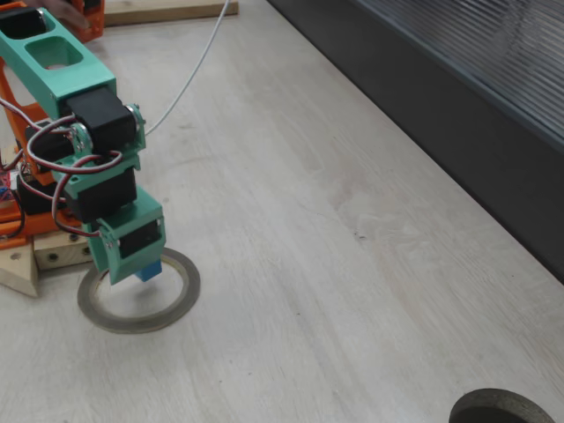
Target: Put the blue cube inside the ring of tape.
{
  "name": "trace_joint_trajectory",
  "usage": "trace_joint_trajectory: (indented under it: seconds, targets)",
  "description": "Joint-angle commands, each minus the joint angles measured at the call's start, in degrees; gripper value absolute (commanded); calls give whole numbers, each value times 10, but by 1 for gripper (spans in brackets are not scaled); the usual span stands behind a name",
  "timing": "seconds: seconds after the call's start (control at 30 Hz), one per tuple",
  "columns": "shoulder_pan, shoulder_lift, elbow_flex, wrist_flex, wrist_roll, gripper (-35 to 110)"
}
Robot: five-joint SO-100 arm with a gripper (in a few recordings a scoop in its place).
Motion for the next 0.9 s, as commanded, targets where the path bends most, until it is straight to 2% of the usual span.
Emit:
trace_joint_trajectory:
  seconds: [0.0,0.87]
  targets:
    - [9,10,3,4,4,4]
    - [5,15,-4,4,6,4]
